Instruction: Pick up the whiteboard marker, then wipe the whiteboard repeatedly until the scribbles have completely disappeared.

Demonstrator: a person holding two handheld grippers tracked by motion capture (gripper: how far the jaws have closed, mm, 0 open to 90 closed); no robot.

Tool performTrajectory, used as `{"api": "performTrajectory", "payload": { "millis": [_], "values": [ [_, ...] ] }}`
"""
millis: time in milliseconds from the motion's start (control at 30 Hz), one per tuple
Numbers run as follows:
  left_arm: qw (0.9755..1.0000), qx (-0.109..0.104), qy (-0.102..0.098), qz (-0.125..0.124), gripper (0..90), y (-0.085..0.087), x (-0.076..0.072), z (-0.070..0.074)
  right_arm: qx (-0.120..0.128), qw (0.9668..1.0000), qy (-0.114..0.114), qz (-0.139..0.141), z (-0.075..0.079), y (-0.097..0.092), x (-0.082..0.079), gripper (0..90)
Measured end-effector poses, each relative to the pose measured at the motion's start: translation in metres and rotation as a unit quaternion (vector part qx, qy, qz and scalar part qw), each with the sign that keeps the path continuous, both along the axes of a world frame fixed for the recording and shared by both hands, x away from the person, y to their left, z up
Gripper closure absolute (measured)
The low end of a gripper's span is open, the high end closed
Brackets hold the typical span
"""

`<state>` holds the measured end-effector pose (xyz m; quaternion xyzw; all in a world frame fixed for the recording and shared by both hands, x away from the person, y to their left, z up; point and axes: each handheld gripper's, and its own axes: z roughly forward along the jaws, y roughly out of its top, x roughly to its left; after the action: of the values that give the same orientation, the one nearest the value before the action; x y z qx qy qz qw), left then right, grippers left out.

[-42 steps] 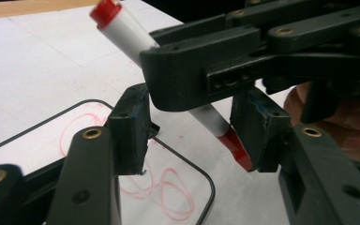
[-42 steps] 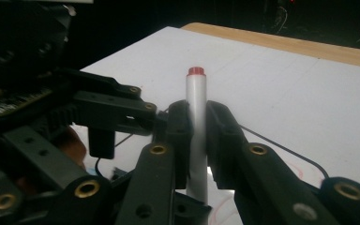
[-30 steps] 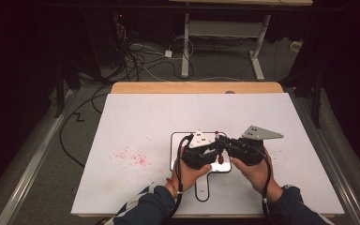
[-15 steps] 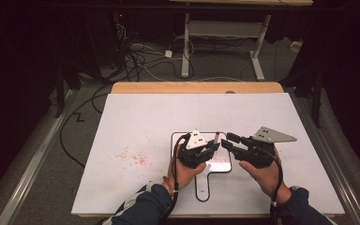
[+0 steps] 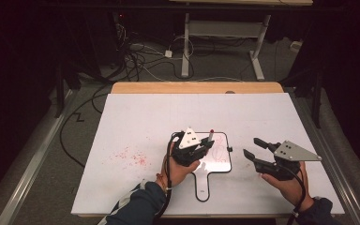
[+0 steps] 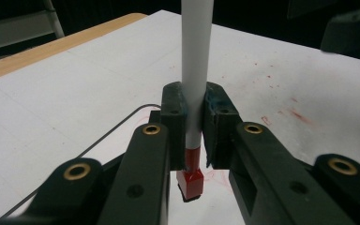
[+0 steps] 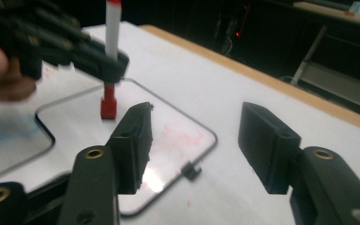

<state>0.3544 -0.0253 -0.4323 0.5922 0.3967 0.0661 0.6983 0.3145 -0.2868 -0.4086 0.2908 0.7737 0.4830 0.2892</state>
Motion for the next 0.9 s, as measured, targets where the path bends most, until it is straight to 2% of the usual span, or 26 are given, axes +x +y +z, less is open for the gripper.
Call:
{"api": "performTrajectory", "payload": {
  "millis": [200, 267, 367, 500, 600, 733, 800, 900],
  "values": [
    [0.9999, 0.005, -0.013, -0.005, 78.3, 0.000, 0.000, 0.000, -0.017, 0.9998, -0.006, -0.005, -0.009, -0.010, -0.010, 36.7],
    [0.9999, 0.005, -0.010, -0.008, 78.3, 0.001, 0.002, 0.000, -0.021, 0.9997, -0.012, 0.001, -0.011, -0.013, -0.014, 34.1],
    [0.9999, 0.000, -0.005, -0.009, 78.3, 0.002, 0.004, 0.001, -0.021, 0.9996, -0.014, -0.013, -0.016, -0.015, -0.019, 27.9],
    [0.9998, 0.001, 0.007, -0.021, 78.3, 0.000, 0.008, -0.001, -0.021, 0.9996, -0.016, -0.013, -0.022, -0.014, -0.025, 23.4],
    [0.9996, 0.001, 0.008, -0.026, 78.3, -0.004, 0.010, -0.001, -0.030, 0.9993, -0.014, -0.018, -0.023, -0.011, -0.024, 23.4],
    [0.9996, 0.005, -0.003, -0.027, 78.4, -0.014, 0.016, 0.000, -0.033, 0.9994, -0.003, -0.010, -0.029, -0.010, -0.021, 23.5],
    [0.9996, 0.003, -0.002, -0.027, 78.4, -0.021, 0.024, 0.000, -0.033, 0.9994, 0.006, -0.009, -0.031, -0.010, -0.019, 23.5],
    [0.9997, -0.001, 0.002, -0.023, 78.3, -0.032, 0.034, -0.003, -0.032, 0.9994, 0.008, -0.008, -0.034, -0.010, -0.017, 23.3]
  ]
}}
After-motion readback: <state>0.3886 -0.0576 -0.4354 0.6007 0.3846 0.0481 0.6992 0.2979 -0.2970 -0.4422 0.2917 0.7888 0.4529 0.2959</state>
